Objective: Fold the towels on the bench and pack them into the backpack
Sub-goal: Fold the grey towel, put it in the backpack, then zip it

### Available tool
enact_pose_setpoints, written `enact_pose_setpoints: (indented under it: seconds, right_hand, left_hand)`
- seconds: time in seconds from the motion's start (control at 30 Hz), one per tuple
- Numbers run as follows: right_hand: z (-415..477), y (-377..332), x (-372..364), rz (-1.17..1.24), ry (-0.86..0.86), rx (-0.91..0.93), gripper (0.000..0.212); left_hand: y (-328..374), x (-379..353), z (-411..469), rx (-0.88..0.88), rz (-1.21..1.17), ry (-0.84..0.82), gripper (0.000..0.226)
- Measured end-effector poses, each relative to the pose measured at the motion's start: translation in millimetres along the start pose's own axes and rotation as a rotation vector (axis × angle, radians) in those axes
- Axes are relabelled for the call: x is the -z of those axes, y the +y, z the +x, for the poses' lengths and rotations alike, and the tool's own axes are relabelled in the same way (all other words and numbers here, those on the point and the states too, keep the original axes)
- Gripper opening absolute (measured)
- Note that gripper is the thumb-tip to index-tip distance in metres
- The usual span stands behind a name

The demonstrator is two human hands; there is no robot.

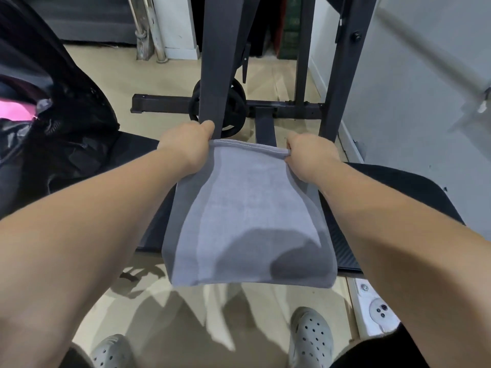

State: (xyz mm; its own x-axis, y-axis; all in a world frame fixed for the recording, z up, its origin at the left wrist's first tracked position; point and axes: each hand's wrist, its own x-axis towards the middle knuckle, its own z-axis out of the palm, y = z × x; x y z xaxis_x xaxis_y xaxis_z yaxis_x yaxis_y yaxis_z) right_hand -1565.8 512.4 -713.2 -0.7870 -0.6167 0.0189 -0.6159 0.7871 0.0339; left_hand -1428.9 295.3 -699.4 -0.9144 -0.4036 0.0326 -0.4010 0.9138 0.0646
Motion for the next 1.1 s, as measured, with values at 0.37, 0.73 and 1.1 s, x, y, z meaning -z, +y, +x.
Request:
enact_pose_setpoints:
  seconds: [0.37, 0.73, 1.1]
  right_hand:
    - [-7.7, 9.6, 44.8, 0.07, 0.254, 0.014, 0.015]
    - [-122.9, 24.1, 26.6, 0.265, 0.039, 0.287, 0.013]
    - [-158.6, 24.8, 6.9, 0.228, -0.017, 0.306, 0.03]
  left_hand:
    - [-14.6, 27.5, 4.6, -0.126, -0.012, 0.409, 0.028]
    - [-29.3, -11.8, -128.7, -0.362, -0.11, 0.331, 0.016]
    - [-27.0, -25.7, -173.5, -0.364, -0.126, 0.351, 0.016]
